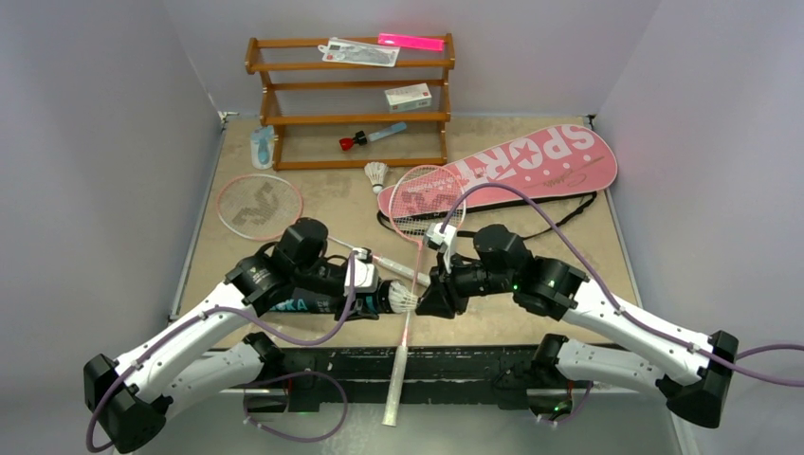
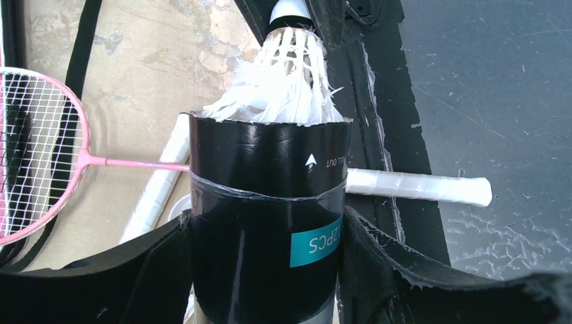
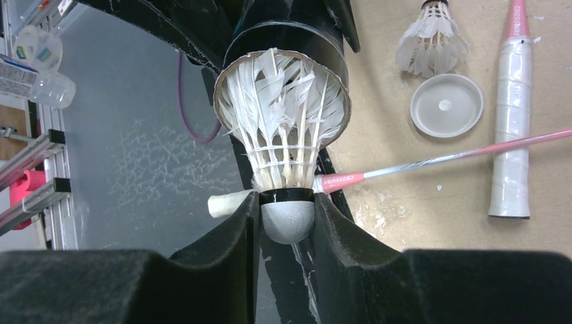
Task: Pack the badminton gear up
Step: Place the shuttlecock at the shuttle tube.
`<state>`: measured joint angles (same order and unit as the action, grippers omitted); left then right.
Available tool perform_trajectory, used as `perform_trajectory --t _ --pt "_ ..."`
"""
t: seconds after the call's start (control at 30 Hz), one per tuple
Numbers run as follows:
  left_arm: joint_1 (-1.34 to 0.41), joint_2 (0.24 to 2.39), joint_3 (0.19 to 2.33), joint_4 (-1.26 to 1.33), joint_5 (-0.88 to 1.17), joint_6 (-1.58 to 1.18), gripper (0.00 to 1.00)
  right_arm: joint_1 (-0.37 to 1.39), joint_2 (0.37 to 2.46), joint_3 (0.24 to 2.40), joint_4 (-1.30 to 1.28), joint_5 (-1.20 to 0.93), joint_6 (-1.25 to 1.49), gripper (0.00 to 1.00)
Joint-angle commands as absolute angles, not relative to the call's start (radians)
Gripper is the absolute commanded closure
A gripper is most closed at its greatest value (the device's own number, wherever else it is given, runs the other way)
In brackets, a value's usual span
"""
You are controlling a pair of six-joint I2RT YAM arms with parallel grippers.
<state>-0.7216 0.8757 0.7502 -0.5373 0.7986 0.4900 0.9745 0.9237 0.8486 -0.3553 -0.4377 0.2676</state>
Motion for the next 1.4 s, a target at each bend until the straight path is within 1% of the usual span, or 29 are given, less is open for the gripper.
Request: perform_trajectory --t 0.0,0.33,0.63,1.0,1.37 --pt "-0.700 0.851 0.785 -0.465 0.837 0.467 0.62 0.978 0.906 0.882 -0.365 -0.491 0.232 1.00" --pt "-0.688 0.845 0.779 -0.461 0.889 0.478 0.61 0.977 0.891 0.891 -0.388 -0.508 0.195 1.00" --pt "-0.688 0.902 0.801 -0.506 0.914 0.500 0.61 0.979 0.963 0.971 -0.506 -0.552 0.117 1.00" --pt "-0.688 0.928 0.802 -0.522 0.913 0.511 0.61 0.978 1.003 1.058 -0.641 -0.517 0.062 1.00" --pt "-0.688 0.959 0.809 -0.551 0.939 0.536 0.60 0.977 1.069 1.106 -0.699 -0.520 0.033 1.00"
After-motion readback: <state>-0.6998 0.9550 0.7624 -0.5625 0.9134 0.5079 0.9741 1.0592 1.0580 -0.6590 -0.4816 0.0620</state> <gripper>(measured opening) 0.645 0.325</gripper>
